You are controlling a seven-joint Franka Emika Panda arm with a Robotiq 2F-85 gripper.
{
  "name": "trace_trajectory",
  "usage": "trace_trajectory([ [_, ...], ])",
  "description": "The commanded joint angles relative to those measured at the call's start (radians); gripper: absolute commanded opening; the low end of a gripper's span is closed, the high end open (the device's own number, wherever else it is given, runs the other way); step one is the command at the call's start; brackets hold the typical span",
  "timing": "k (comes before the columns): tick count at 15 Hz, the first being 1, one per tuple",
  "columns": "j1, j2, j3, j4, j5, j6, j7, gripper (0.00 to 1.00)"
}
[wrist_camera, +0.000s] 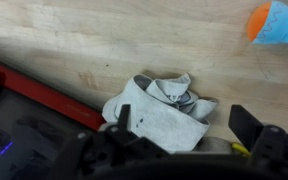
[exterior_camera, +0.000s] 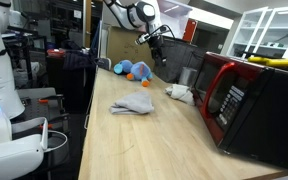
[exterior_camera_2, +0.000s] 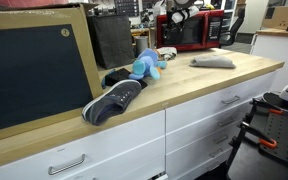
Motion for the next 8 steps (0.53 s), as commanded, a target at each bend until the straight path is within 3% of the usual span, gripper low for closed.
trace_trajectory([
  [1, 0.058, 0.133, -0.059, 0.144, -0.003, -0.025, 0.051, 1.0],
  [8, 0.11, 0.338, -0.145, 0.335, 0.011, -0.032, 0.071, 1.0],
])
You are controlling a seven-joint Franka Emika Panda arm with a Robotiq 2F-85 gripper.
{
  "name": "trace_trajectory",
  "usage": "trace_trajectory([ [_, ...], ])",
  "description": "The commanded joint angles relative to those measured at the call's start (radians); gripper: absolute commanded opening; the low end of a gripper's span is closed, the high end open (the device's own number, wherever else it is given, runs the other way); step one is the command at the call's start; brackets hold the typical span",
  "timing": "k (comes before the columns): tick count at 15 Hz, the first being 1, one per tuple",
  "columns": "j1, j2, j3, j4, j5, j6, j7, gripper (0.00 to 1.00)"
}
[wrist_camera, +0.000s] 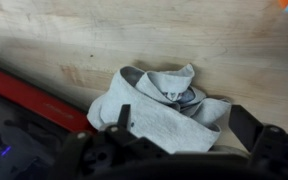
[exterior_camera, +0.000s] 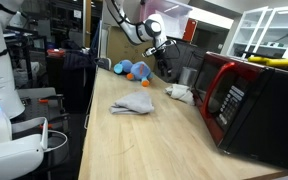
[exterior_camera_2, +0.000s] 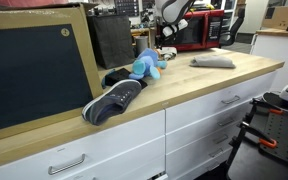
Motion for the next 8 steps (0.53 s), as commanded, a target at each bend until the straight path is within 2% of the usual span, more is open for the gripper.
trace_trajectory([
  [1, 0.025, 0.116, -0.054, 0.144, 0.014, -0.034, 0.018, 1.0],
  [8, 0.022, 0.254, -0.117, 0.278, 0.043, -0.075, 0.013, 1.0],
])
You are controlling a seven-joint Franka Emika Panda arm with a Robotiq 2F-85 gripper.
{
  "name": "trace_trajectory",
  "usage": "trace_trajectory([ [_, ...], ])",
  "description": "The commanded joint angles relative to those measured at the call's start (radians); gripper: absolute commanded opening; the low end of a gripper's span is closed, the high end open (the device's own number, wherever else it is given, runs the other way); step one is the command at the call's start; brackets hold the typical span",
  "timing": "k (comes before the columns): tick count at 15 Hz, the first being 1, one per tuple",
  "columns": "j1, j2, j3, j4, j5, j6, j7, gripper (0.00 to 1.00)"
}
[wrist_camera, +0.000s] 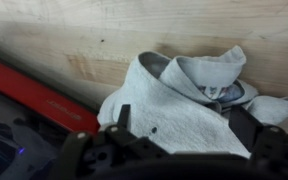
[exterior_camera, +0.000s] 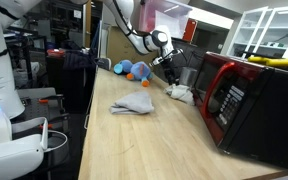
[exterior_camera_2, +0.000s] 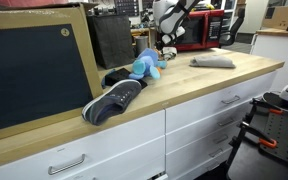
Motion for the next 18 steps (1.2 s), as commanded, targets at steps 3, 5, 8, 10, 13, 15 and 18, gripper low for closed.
trace_trajectory([
  [3, 0.006, 0.096, -0.035, 0.119, 0.043, -0.111, 0.008, 1.0],
  [5, -0.002, 0.117, -0.032, 0.142, 0.065, -0.162, 0.003, 1.0],
  [8, -0.014, 0.143, -0.027, 0.183, 0.098, -0.24, 0.006, 0.77],
  [10, -0.024, 0.153, -0.025, 0.215, 0.115, -0.267, 0.006, 0.58],
  [13, -0.035, 0.152, -0.022, 0.242, 0.132, -0.283, 0.004, 0.34],
  [15, -0.035, 0.149, -0.03, 0.246, 0.13, -0.273, 0.018, 0.2],
  [18, -0.039, 0.124, -0.03, 0.238, 0.125, -0.26, 0.01, 0.0],
])
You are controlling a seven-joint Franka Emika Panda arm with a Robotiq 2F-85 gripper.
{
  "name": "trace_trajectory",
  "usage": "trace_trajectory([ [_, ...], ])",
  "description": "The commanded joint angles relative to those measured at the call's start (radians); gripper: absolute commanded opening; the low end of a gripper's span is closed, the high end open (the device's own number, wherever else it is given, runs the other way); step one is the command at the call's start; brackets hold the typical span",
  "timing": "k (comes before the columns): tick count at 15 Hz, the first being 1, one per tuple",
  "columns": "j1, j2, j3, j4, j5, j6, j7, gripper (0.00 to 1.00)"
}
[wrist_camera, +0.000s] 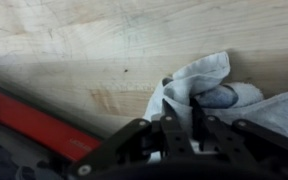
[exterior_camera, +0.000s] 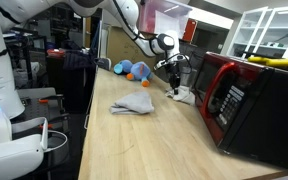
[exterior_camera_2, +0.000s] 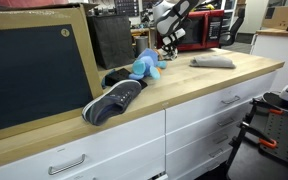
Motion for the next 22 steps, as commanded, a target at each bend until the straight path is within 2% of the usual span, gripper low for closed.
trace_trajectory([
  [1, -0.001, -0.024, -0.007, 0.022, 0.002, -0.02, -0.003, 0.0],
  [4, -0.004, -0.064, -0.011, 0.019, -0.009, -0.031, -0.036, 0.03],
  [7, 0.002, -0.159, -0.024, -0.044, -0.053, -0.004, -0.095, 0.02],
  [12, 0.01, -0.398, -0.021, -0.251, -0.171, 0.089, -0.211, 0.02],
  [16, -0.019, -0.592, 0.015, -0.427, -0.204, 0.154, -0.328, 0.02],
  [19, -0.04, -0.742, 0.055, -0.57, -0.173, 0.125, -0.432, 0.02],
  [22, -0.047, -0.9, 0.099, -0.723, -0.146, 0.072, -0.476, 0.02],
])
